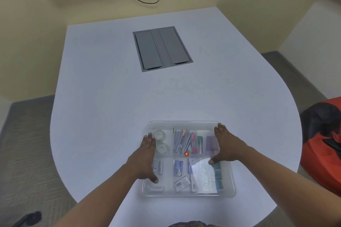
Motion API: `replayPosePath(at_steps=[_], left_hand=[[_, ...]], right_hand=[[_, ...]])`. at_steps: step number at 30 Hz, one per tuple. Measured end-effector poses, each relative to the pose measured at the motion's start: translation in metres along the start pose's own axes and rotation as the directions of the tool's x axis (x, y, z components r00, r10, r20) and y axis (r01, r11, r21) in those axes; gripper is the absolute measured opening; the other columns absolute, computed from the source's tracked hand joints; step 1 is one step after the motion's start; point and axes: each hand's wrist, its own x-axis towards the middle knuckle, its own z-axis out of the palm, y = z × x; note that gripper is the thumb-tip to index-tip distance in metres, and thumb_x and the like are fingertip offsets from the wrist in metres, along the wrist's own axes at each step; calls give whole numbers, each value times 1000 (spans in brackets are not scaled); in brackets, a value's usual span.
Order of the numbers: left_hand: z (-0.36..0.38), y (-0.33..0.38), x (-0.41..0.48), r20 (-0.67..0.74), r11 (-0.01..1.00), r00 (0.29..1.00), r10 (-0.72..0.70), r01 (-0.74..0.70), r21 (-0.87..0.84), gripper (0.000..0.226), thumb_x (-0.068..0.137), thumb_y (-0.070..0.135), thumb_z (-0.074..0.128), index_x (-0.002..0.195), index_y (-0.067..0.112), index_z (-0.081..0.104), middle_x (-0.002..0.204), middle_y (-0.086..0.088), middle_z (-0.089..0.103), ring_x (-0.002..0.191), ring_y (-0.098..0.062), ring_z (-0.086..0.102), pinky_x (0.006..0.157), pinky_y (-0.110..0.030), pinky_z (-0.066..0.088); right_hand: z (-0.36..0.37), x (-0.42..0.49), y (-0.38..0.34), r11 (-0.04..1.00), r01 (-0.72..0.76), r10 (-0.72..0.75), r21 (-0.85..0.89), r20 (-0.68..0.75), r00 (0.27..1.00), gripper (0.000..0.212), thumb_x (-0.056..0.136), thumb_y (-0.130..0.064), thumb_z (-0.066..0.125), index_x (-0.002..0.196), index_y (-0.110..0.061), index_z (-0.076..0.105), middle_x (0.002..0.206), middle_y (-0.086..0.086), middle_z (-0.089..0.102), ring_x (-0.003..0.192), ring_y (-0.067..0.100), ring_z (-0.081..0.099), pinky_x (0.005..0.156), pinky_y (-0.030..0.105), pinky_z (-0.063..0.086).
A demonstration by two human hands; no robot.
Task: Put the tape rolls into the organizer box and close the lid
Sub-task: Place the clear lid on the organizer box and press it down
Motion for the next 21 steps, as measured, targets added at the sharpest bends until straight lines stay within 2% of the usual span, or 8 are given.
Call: replayPosePath(at_steps=[3,6,11,14,17,21], left_hand=[[-2,-5,2,15,1000,1000,1,-2,6,147,53,54,86,147,15,-21,153,3,-34,141,-11,-26,114,-41,31],[-5,-7,4,25,1000,1000,-6,5,27,148,52,57,84,146,17,-22,151,6,-36,141,-9,-26,112,-42,34],[-5,-5,5,72,997,997,-15,10,74,149,52,60,83,146,17,-23,153,4,-34,142,-11,-25,113,-41,32],[-10,-3,8,105,988,994,16,-32,153,151,51,63,83,146,13,-22,155,-3,-31,144,-17,-23,118,-41,20],[-9,-7,-3,94,963,994,63,-85,256,150,50,62,83,148,11,-18,156,-9,-28,147,-22,-16,121,-41,5],[-3,-9,-10,78,930,990,116,-136,342,147,53,63,81,147,10,-18,157,-10,-25,146,-22,-16,119,-39,-2]], right_hand=[[-5,3,-1,997,2,2,-74,50,999,149,56,-69,81,150,-1,-13,160,14,-19,149,24,-14,119,37,12],[-15,5,-2,992,-4,15,-125,84,996,151,51,-71,81,151,-2,-10,161,13,-17,149,24,-11,119,41,20],[-13,4,-4,988,7,20,-154,175,984,158,48,-74,80,148,0,-17,159,15,-23,148,26,-17,121,43,13],[-6,1,0,979,26,7,-200,163,987,160,48,-77,77,146,3,-21,157,19,-25,147,31,-19,122,41,5],[4,-8,-4,969,60,-42,-241,78,996,153,52,-78,74,148,2,-15,159,19,-18,148,31,-14,121,39,2],[18,-20,-3,954,137,-128,-266,54,990,151,52,-75,76,150,-6,-17,160,13,-21,148,25,-15,119,37,-1]])
